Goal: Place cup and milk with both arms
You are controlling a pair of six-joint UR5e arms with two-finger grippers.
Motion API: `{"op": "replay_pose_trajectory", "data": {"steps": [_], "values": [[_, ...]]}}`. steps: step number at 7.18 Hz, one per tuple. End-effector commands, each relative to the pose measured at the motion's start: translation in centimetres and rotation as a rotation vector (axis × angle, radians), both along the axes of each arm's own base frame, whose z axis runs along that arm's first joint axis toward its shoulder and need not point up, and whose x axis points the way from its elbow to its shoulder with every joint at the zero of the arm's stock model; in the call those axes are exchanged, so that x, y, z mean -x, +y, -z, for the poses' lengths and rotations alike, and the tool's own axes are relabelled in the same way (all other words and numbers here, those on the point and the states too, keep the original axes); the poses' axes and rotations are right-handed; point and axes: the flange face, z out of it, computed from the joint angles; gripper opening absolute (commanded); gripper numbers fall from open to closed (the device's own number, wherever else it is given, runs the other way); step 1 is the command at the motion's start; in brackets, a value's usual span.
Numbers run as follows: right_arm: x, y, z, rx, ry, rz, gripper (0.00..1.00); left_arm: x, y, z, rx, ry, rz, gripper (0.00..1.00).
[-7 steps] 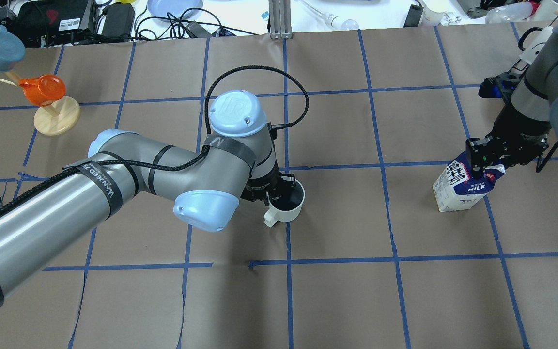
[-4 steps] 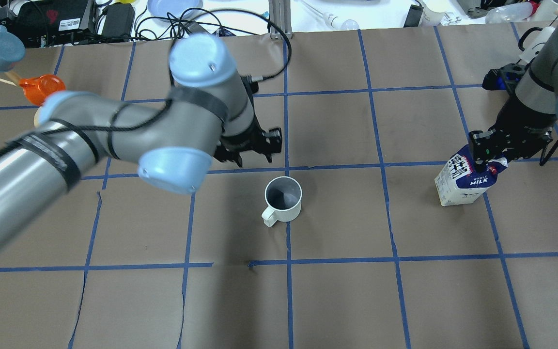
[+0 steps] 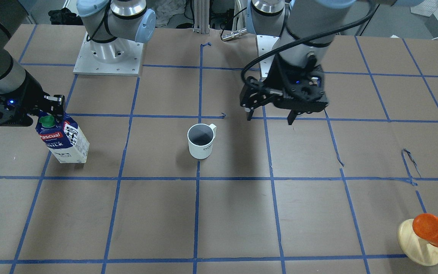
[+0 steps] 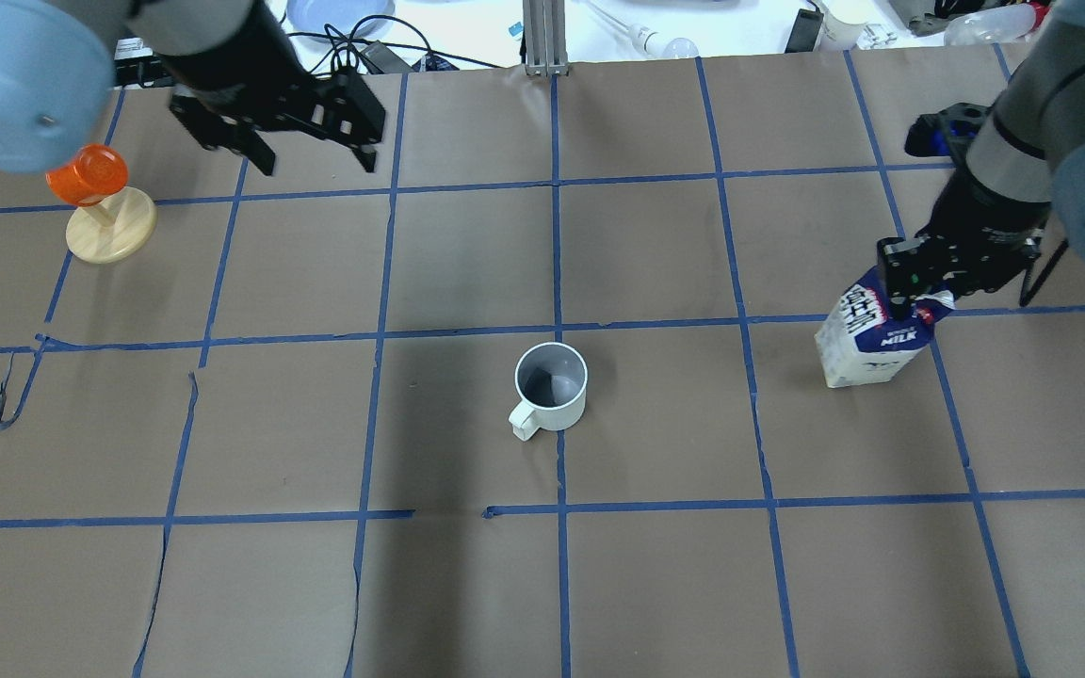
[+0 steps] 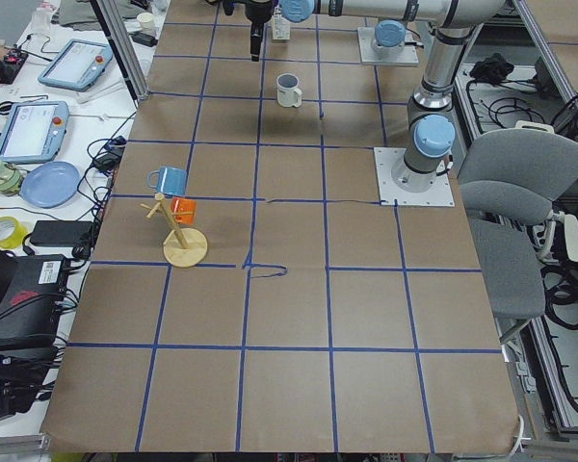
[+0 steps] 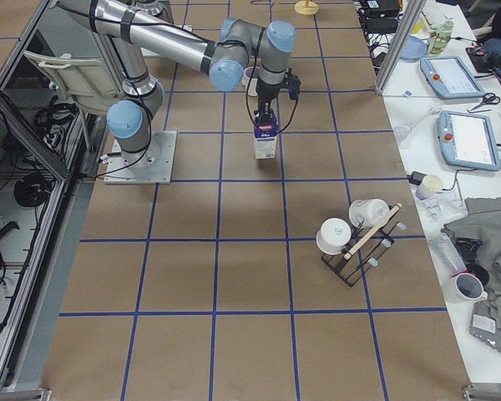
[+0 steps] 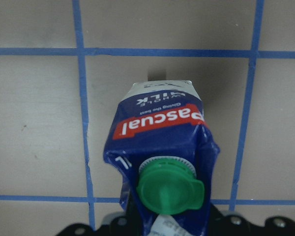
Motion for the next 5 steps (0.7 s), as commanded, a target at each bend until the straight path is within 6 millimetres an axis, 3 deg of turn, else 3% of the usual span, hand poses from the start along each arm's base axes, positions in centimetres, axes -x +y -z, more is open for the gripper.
{"op": "replay_pose_trajectory", "data": {"steps": [1,2,5], "values": [[-10.3,1.4,0.3,0.003,-0.028,0.014,0.22,-5.4,0.1,-1.8,0.025,-0.055,0.054,1.00],[-14.3,2.3,0.0,0.032,-0.027,0.014,0.22,-6.1,-0.1,-1.8,0.029,-0.056,0.056,1.00],[-21.1,3.9,1.6,0.044,-0.017,0.007,0.22,-5.6,0.1,-0.3,0.002,-0.048,0.063,1.00]]}}
